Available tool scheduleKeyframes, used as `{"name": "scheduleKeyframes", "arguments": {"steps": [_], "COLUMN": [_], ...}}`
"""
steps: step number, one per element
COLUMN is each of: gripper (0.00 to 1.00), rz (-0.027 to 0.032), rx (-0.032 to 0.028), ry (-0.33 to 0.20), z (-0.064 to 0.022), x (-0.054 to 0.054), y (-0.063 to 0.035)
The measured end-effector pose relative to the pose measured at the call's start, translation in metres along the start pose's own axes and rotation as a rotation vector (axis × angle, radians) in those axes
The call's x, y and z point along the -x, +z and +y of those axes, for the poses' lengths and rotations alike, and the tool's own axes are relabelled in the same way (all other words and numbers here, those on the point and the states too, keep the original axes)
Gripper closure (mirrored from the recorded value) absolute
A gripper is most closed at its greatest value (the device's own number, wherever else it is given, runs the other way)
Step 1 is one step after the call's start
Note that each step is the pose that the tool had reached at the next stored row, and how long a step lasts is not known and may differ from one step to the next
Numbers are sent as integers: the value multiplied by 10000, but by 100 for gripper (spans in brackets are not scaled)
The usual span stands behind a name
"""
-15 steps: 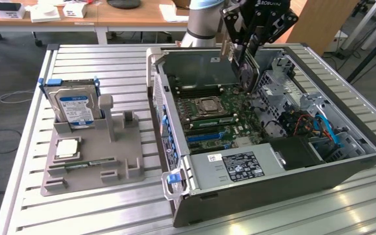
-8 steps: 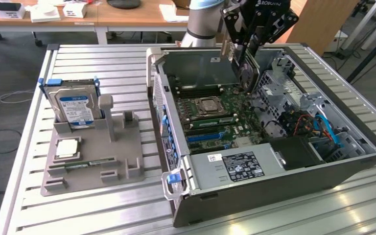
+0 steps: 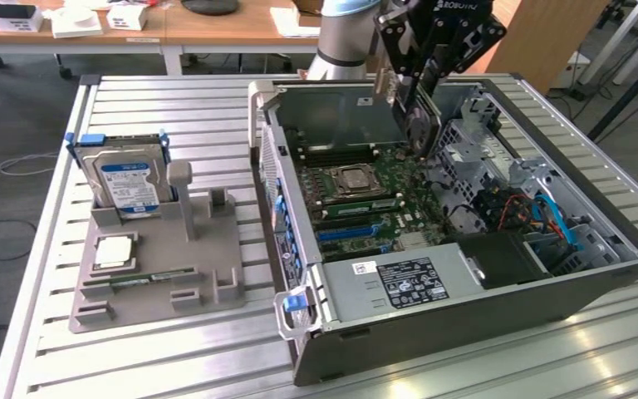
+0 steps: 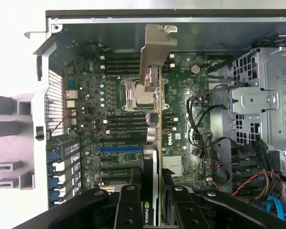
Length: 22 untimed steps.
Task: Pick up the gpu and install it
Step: 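Insert the gpu into the slot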
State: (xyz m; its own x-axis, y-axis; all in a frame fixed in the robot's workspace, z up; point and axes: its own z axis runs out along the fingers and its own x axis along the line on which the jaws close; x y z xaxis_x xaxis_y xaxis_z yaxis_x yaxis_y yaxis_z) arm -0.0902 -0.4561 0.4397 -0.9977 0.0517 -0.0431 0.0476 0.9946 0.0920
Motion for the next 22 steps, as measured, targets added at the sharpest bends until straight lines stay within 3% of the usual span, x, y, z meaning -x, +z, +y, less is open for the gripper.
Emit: {"name": "scheduleKeyframes", "arguments": {"steps": [22], "gripper": [73], "rz": [309], "rx": [147], "ry": [-3346], "z": [-2], "x": [3], "y": [17]}}
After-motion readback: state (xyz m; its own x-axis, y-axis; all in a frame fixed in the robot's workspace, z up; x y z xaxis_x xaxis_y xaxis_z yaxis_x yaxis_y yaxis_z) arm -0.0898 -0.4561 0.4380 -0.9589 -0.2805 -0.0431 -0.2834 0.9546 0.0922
